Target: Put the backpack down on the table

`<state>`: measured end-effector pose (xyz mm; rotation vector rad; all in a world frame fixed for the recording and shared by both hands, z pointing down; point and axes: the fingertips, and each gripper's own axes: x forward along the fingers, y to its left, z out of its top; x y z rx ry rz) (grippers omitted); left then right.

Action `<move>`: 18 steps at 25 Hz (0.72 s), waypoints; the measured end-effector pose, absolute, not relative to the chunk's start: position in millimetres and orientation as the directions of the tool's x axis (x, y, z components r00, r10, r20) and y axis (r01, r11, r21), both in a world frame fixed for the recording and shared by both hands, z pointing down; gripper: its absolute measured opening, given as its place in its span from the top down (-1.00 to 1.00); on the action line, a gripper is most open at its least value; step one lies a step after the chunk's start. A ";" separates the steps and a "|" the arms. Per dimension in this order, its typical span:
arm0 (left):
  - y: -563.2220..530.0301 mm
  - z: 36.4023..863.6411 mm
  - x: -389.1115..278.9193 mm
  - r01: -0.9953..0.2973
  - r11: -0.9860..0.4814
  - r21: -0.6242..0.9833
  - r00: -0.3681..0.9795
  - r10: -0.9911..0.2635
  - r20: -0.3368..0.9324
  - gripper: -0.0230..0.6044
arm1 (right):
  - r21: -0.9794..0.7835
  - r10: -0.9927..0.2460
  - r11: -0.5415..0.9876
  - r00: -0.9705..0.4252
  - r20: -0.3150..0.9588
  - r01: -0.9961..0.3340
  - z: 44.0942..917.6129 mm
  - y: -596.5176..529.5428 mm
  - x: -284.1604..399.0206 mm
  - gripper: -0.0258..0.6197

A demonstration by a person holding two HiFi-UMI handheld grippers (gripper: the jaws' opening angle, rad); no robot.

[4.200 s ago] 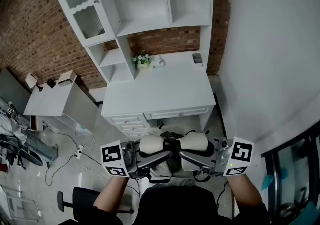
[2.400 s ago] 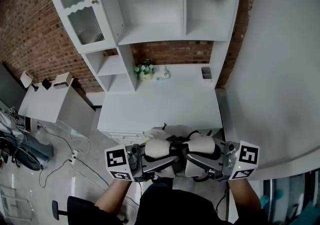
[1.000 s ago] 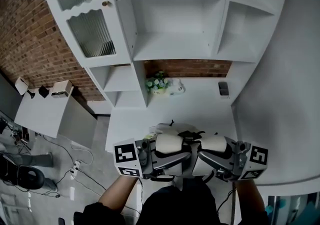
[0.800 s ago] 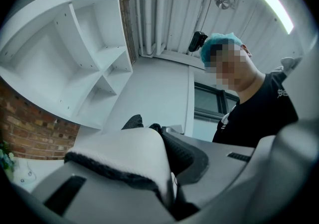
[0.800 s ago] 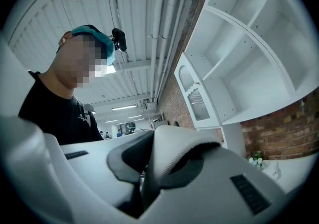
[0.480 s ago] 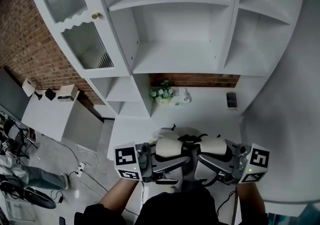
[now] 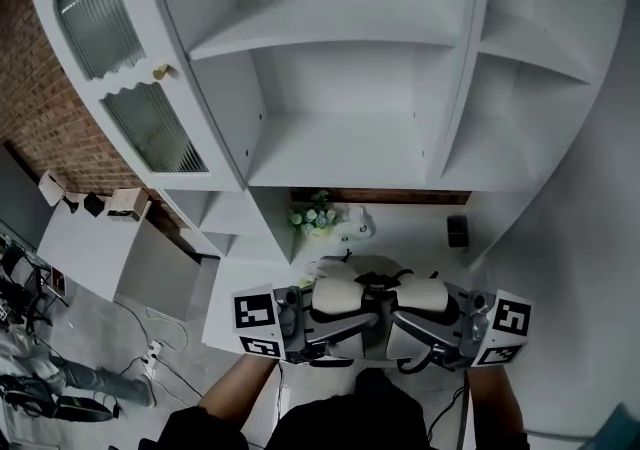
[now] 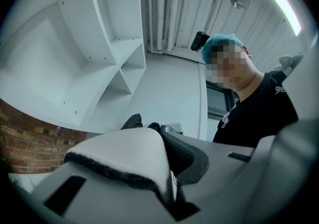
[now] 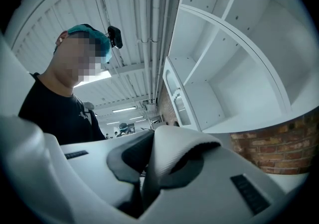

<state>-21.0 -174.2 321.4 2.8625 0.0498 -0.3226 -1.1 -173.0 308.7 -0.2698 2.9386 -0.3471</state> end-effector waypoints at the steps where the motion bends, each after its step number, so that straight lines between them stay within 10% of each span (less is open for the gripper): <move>1: -182.8 320.2 -18.0 0.059 -0.966 0.252 0.974 0.001 -0.225 0.78 | -0.241 -0.194 0.958 -0.970 -0.144 -0.156 307.6 -180.9 1.7 0.77; 18: -282.0 320.2 20.8 0.019 -0.966 0.256 0.979 -0.035 -0.203 0.78 | -0.296 -0.199 0.944 -0.967 -0.161 -0.145 305.1 -287.6 40.0 0.77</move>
